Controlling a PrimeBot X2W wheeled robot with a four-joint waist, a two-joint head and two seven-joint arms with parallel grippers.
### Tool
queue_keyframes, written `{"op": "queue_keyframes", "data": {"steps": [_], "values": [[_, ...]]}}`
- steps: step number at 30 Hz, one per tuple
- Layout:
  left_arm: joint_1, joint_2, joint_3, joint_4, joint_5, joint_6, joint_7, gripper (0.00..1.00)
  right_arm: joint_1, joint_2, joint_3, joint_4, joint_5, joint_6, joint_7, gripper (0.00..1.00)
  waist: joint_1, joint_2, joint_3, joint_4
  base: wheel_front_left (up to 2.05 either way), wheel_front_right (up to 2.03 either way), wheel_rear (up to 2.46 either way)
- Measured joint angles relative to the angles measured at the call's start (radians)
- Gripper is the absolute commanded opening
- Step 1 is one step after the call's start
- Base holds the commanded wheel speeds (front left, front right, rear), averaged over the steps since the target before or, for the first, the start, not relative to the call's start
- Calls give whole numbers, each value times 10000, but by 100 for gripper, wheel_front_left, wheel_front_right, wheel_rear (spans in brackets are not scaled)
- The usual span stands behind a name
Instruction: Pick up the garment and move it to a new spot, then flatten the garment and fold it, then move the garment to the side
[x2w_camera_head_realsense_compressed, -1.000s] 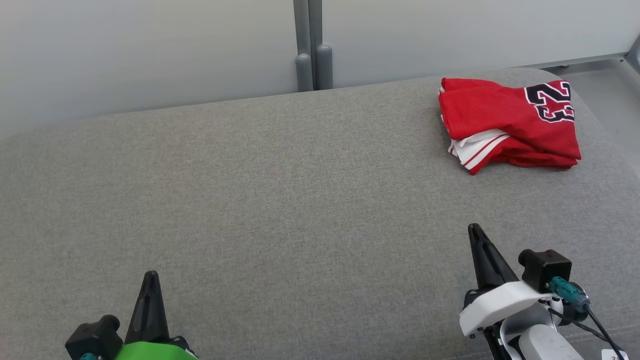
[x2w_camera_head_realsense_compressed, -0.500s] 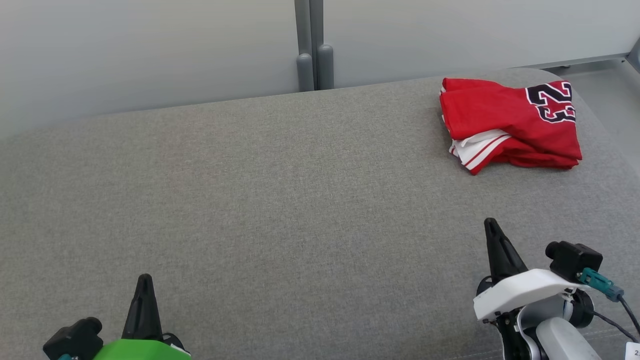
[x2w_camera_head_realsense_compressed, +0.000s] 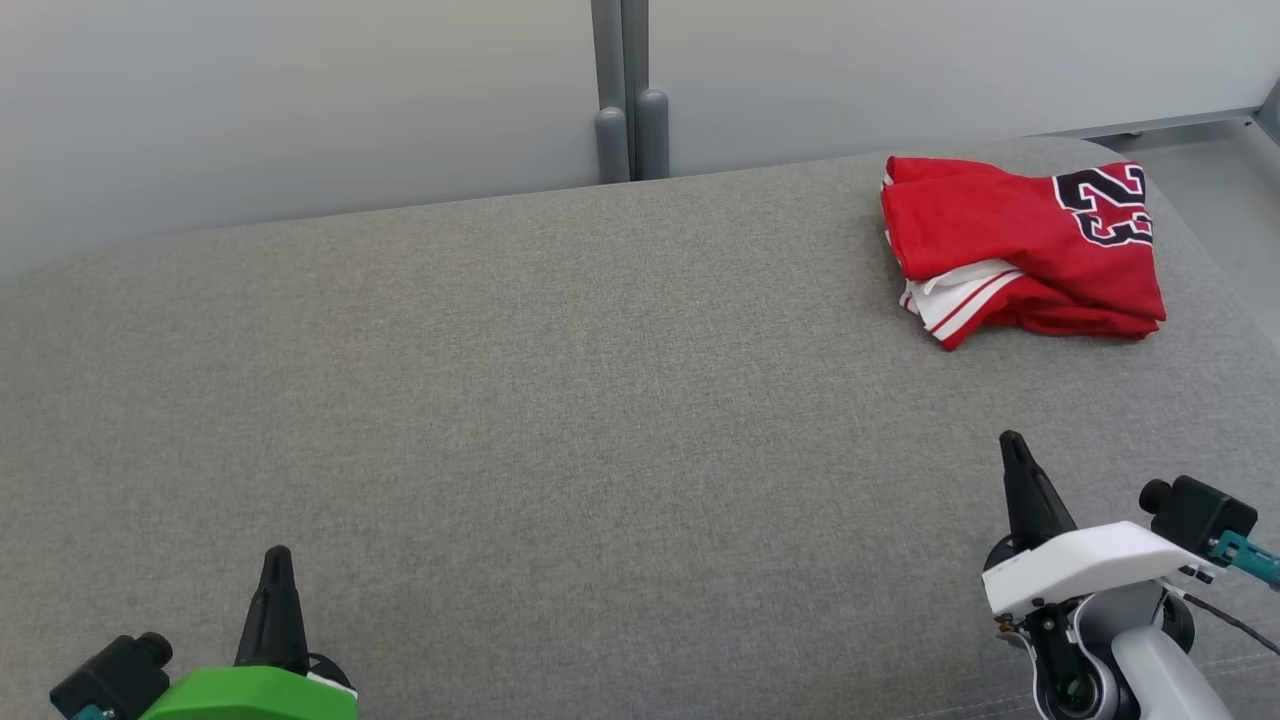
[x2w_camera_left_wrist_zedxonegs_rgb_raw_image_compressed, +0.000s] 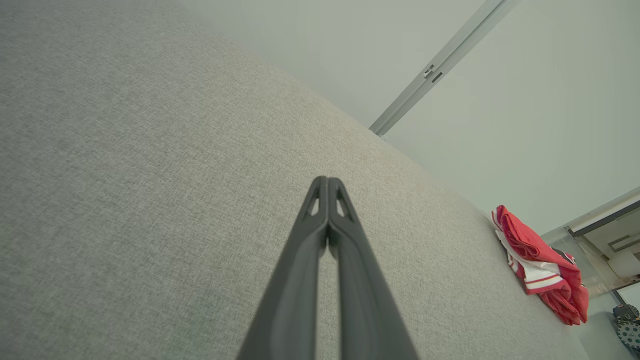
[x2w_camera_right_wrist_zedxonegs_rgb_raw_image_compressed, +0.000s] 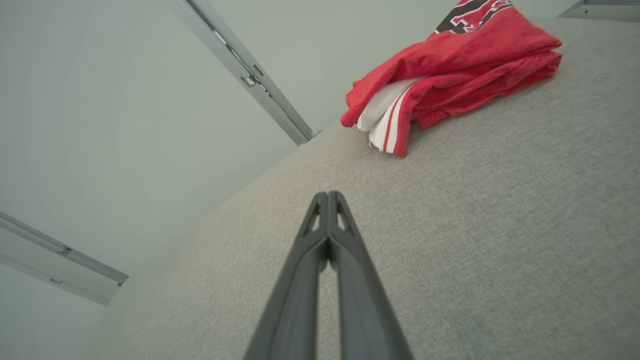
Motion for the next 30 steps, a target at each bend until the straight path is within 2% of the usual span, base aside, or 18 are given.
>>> {"op": "queue_keyframes", "data": {"steps": [14, 30], "values": [[-269, 63, 127, 88, -1810, -188, 441, 0, -13, 6, -550, -56, 1910, 123, 458, 0, 0, 0, -10, 23, 0, 0, 0], [-654, 161, 364, 311, -3818, -516, 928, 0, -78, 48, -1175, -98, 4096, 414, 926, 0, 0, 0, -25, 51, 0, 0, 0]]}}
